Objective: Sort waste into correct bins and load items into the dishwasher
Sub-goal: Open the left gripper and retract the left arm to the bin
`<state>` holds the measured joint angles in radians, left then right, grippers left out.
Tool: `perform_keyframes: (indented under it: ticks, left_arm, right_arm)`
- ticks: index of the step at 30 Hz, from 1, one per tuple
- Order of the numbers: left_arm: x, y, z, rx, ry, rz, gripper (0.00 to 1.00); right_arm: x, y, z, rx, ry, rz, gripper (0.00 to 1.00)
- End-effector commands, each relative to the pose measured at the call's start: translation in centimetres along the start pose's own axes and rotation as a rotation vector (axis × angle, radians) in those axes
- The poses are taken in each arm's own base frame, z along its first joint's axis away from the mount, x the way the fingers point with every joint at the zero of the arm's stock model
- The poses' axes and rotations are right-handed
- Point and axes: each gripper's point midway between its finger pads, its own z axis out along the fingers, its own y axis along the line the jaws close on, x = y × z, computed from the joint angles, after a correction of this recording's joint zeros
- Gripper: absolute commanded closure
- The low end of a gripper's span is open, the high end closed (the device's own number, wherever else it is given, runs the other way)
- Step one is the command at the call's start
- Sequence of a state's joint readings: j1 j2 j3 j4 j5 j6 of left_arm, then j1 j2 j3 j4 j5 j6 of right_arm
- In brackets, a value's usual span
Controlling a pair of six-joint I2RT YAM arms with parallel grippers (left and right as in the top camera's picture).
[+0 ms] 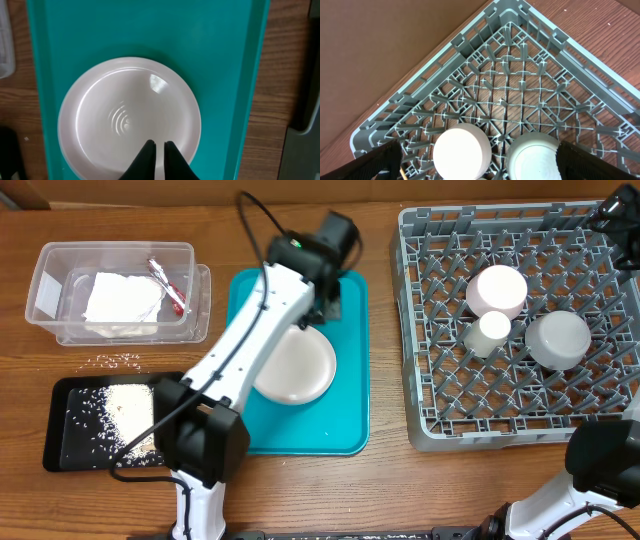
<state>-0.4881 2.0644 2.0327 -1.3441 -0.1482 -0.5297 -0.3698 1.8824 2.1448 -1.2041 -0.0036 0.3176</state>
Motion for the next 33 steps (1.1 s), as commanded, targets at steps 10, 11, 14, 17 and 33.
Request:
perform_keyframes:
  ticks: [10,11,14,17,33]
  left_arm:
    - [-6.3,11.5,-8.6,-0.019,-0.153,-0.303,0.92]
    - [-6.5,13.0,-9.3,-0.025,-0.163,-0.333,0.9]
    - [-6.7,17.3,-10.7,-0.053,-0.175,-0.425,0.85]
    - [-6.2,20.9,-10.9,-0.085,-0.158,-0.503,0.79]
    - [-5.1,29.0,-10.5,-0.143,-0.14,-0.69,0.0]
  right_arm:
    - [-0.2,0.1,-0.3,-0.009,-0.009,0.006,0.0]
    - [-0.2,0.1,-0.3,-0.009,-0.01,0.006,0.0]
    - [0.2,1.0,-0.3,-0.062,0.014,0.006,0.0]
    - [1.3,2.0,-0.5,-0.125,0.07,0.009,0.0]
    - [11.7,15.8,-4.0,-0.613,0.357,-0.301,0.0]
